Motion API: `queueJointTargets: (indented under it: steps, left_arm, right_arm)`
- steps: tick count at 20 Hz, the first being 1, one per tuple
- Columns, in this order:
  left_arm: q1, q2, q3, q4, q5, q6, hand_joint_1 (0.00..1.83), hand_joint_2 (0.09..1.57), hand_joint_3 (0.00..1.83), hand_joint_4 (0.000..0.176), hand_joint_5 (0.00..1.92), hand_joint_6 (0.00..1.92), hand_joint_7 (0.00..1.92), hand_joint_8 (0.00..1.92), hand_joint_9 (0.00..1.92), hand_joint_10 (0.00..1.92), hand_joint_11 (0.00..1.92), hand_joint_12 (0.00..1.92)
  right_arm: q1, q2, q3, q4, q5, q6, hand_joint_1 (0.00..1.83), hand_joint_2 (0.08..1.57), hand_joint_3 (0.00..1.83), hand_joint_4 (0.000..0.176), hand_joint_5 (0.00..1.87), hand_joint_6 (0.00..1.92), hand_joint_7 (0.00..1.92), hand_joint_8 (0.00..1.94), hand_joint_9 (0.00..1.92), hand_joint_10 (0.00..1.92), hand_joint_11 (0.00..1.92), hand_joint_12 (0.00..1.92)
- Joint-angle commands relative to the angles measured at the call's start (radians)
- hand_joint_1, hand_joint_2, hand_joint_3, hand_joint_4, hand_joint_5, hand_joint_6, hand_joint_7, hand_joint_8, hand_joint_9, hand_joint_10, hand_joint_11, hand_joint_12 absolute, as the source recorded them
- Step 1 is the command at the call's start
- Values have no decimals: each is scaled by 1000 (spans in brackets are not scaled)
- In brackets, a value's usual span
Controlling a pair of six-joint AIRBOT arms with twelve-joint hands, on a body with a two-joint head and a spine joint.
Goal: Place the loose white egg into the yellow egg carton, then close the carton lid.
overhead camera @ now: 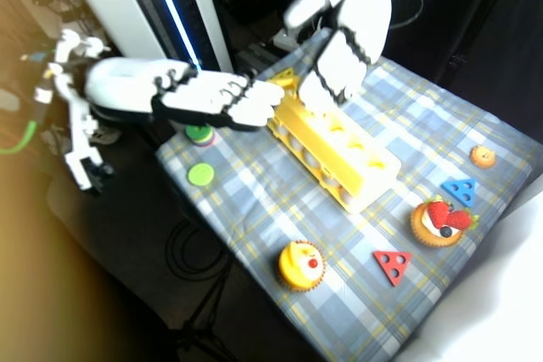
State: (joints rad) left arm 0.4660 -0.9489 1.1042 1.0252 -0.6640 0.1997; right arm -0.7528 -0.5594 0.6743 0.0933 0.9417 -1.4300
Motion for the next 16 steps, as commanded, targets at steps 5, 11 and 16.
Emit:
queueJointTargets:
  steps: [5,11,16]
  left_arm:
    - [55,167,-96,-480,-95,453,0,1372,0,18,2,0,4,1,0,0,0,1]
    - [313,265,-165,-963,-463,770,0,1305,0,6,0,0,0,0,0,0,0,0]
    - [546,273,-191,-1205,-838,801,25,1188,0,172,0,0,0,0,0,0,0,0]
  right_arm:
    - [-22,17,-9,35,187,-2,431,1259,0,99,0,0,0,0,0,0,0,0]
    - [-50,24,-17,66,282,-2,442,1241,0,102,0,0,0,0,0,0,0,0]
    - [-157,48,-41,135,522,-2,346,1192,0,38,0,0,0,0,0,0,0,0]
